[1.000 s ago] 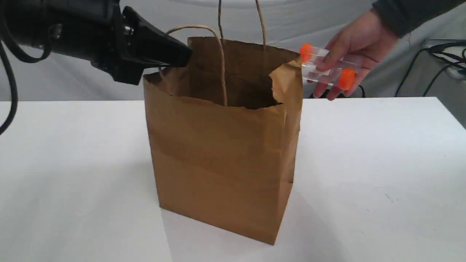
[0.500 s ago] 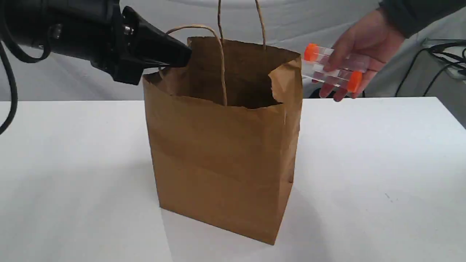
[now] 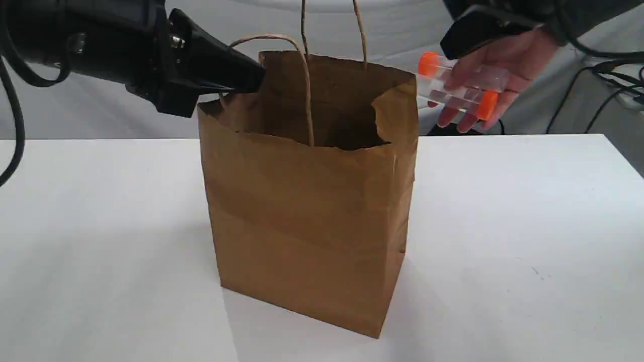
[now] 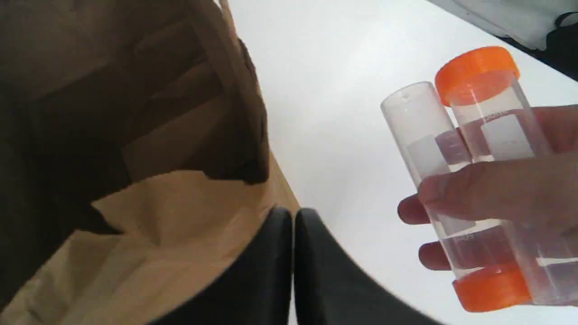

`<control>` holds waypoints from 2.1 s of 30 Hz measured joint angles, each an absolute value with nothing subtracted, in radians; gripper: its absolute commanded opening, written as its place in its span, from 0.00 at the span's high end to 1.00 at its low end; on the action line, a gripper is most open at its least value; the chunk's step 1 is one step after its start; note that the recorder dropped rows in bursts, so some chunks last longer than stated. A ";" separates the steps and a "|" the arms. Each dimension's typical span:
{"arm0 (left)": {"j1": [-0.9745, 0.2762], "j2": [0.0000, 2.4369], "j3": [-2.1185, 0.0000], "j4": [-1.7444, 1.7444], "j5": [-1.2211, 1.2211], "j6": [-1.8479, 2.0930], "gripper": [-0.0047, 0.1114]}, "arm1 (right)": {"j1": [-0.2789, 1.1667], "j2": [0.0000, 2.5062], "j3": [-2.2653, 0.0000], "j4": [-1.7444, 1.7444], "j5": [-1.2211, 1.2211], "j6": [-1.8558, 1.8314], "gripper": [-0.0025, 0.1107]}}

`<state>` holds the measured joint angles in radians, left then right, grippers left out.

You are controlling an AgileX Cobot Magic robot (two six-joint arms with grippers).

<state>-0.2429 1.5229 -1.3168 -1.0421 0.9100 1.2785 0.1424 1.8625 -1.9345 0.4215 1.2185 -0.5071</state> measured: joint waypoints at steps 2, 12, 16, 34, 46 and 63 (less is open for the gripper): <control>-0.243 1.523 -1.317 -1.042 0.910 1.275 0.96 | 0.149 1.868 -1.934 0.417 1.195 -0.510 0.84; -0.243 1.523 -1.317 -1.042 0.910 1.269 0.96 | 0.163 1.883 -1.935 0.483 1.102 -0.565 0.49; -0.243 1.523 -1.317 -1.042 0.910 1.269 0.96 | 0.191 1.912 -1.935 0.483 1.073 -0.582 0.49; -0.243 1.523 -1.317 -1.042 0.914 1.269 0.96 | 0.220 1.985 -1.935 0.490 1.008 -0.596 0.49; -0.243 1.523 -1.317 -1.042 0.914 1.269 0.96 | 0.220 2.023 -1.935 0.535 1.001 -0.599 0.77; -0.243 1.493 -1.362 -1.057 0.933 1.236 0.96 | 0.220 2.024 -1.937 0.630 1.032 -0.487 0.98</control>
